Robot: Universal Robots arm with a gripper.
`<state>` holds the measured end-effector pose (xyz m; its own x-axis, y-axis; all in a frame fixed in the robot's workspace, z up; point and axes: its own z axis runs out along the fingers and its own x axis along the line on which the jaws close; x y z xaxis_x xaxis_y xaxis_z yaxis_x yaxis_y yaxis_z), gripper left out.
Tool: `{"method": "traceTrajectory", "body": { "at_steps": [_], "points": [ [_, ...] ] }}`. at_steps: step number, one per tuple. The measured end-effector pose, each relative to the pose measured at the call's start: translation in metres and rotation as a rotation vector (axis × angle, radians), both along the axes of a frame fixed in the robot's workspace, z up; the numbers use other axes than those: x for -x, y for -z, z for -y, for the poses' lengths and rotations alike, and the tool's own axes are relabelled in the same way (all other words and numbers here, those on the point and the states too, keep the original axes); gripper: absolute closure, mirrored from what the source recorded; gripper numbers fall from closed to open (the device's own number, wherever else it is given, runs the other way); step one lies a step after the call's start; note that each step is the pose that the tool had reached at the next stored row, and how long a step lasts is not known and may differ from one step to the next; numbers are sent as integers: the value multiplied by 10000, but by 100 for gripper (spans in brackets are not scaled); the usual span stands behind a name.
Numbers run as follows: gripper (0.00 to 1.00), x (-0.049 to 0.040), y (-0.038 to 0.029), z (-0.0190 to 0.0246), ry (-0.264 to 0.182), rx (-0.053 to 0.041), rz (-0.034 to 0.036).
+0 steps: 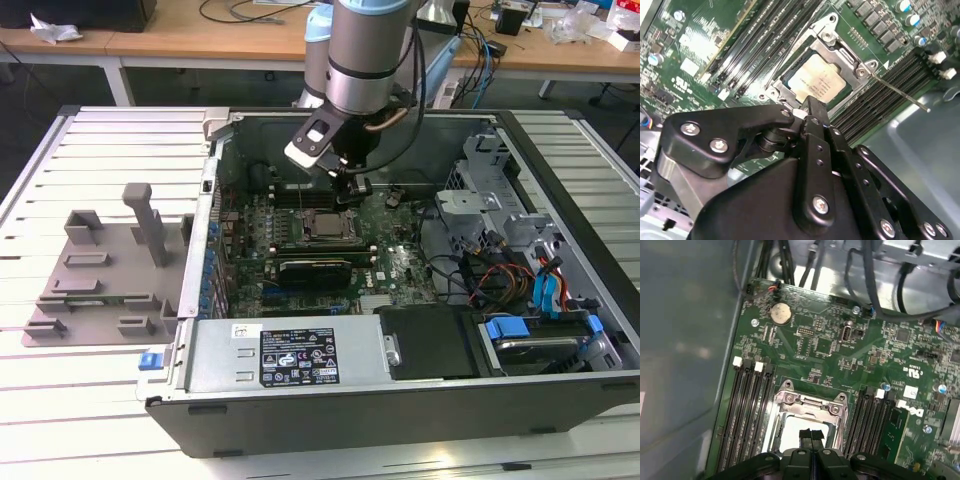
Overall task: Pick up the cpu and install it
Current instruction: 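Close the cpu cover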
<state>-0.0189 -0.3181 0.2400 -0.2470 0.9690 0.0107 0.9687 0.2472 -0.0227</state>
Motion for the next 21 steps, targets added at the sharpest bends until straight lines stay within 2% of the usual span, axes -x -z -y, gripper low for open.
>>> {"method": "traceTrajectory", "body": {
  "at_steps": [2, 6, 8, 9, 12, 14, 21],
  "points": [
    [89, 1, 0, 0, -384, 0, 0],
    [89, 2, 0, 0, -1501, 0, 0],
    [89, 2, 0, 0, -1839, 0, 0],
    [89, 2, 0, 0, -2253, 0, 0],
    [89, 3, 0, 0, -2721, 0, 0],
    [89, 5, 0, 0, -3212, 0, 0],
    [89, 6, 0, 0, -5178, 0, 0]
  ]
}}
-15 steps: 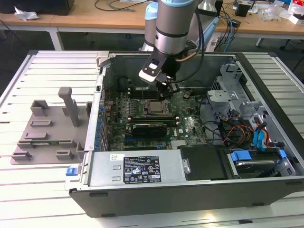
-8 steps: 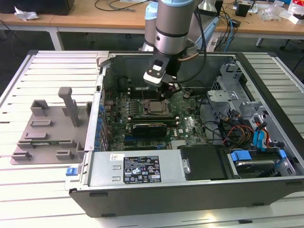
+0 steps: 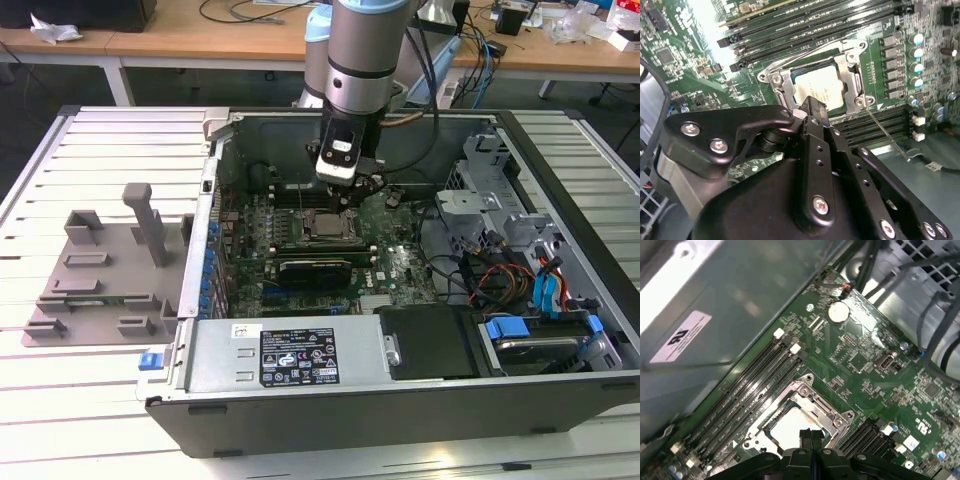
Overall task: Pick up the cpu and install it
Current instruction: 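Close the cpu cover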
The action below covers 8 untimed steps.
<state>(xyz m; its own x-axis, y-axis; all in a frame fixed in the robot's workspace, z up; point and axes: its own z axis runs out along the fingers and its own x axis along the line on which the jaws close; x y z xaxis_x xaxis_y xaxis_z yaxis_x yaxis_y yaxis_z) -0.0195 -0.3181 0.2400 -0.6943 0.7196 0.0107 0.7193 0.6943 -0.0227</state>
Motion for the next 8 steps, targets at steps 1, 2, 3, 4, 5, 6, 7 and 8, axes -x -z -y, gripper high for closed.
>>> {"method": "traceTrajectory", "body": {
  "at_steps": [1, 2, 3, 4, 5, 6, 7, 8],
  "points": [
    [89, 0, 0, 0, -198, -1, 0],
    [89, 0, 0, 0, -414, 0, 0],
    [89, 0, 0, 0, -600, 0, 0],
    [89, 0, 0, 0, -907, 0, 0],
    [89, 0, 0, 0, -1163, -1, 0],
    [89, 0, 0, 0, -1372, 0, 0],
    [89, 0, 0, 0, -1505, -1, 0],
    [89, 0, 0, 0, -1725, 0, 0]
  ]
}}
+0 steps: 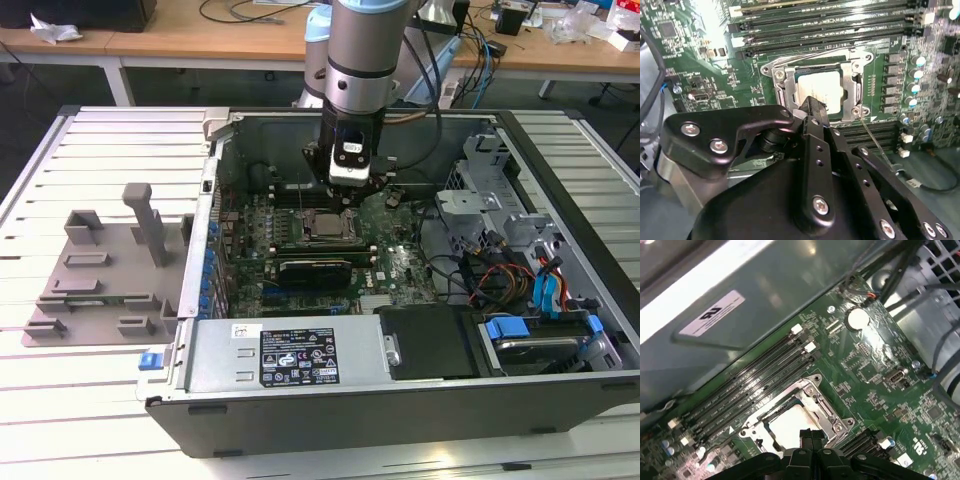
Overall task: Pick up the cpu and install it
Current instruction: 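Close the cpu cover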
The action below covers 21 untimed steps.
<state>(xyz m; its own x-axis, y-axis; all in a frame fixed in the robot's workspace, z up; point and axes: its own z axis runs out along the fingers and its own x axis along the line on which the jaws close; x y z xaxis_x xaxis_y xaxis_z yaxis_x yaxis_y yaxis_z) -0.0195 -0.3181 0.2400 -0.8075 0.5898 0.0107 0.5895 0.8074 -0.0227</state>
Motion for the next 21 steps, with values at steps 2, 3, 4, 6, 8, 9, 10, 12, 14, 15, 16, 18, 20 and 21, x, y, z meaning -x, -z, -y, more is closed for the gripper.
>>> {"method": "traceTrajectory", "body": {
  "at_steps": [2, 3, 4, 6, 8, 9, 10, 12, 14, 15, 16, 18, 20, 21],
  "points": [
    [89, 0, 0, 0, -529, 0, 0],
    [89, 0, 0, 0, -740, 0, 0],
    [89, 0, 0, 0, -933, 0, 0],
    [89, 0, 0, 0, -1278, 0, 0],
    [89, 0, 0, 0, -1665, 0, 0],
    [89, 0, 0, 0, -1899, 0, 0],
    [89, 0, 0, 0, -2190, 0, 1],
    [89, 0, 0, 0, -2481, 0, 0],
    [89, 0, 0, 0, -2828, -1, 0],
    [89, 0, 0, 0, -2967, 0, 0],
    [89, 0, 0, 0, -3155, 0, 0],
    [89, 0, 0, 0, -3525, 0, 0],
    [89, 0, 0, 0, -3904, -1, 0],
    [89, 0, 0, 0, -4038, -1, 0]
  ]
}}
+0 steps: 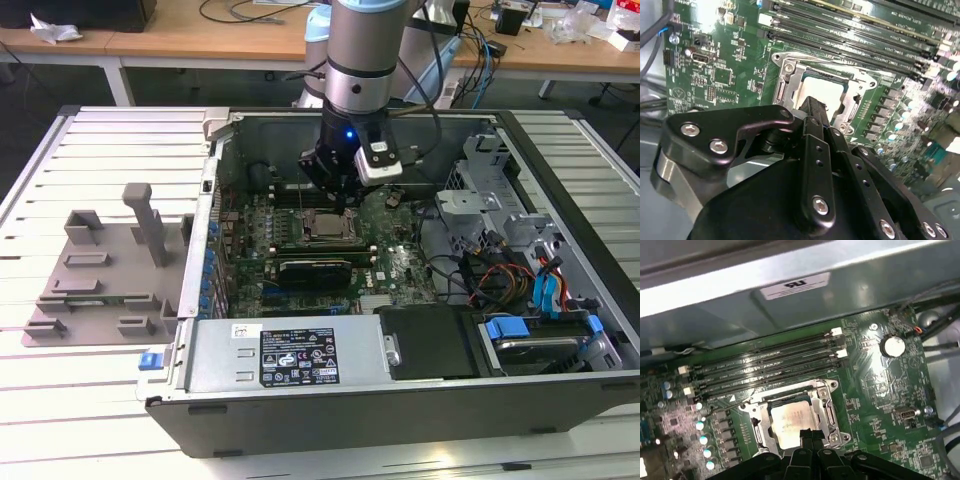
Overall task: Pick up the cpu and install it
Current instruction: 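Close the cpu cover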
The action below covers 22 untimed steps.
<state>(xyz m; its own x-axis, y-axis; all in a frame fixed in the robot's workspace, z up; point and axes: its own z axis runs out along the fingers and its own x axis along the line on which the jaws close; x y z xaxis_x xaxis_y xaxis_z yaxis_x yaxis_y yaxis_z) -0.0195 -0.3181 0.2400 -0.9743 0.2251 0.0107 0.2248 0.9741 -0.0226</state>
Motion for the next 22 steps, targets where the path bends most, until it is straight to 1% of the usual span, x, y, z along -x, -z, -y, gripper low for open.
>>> {"method": "traceTrajectory", "body": {
  "at_steps": [3, 8, 12, 14, 17, 19, 22],
  "points": [
    [89, 0, 0, 0, -692, 1, 0],
    [89, 0, 0, 0, -1520, 1, 0],
    [89, 0, 0, 0, -1785, -1, 0],
    [89, 0, 1, -1, -2023, -14, 3],
    [89, 1, 14, 0, -2897, -17, 3],
    [89, 12, 34, 0, -3048, -15, 8],
    [89, 52, 61, 0, -3121, -12, 29]
  ]
}}
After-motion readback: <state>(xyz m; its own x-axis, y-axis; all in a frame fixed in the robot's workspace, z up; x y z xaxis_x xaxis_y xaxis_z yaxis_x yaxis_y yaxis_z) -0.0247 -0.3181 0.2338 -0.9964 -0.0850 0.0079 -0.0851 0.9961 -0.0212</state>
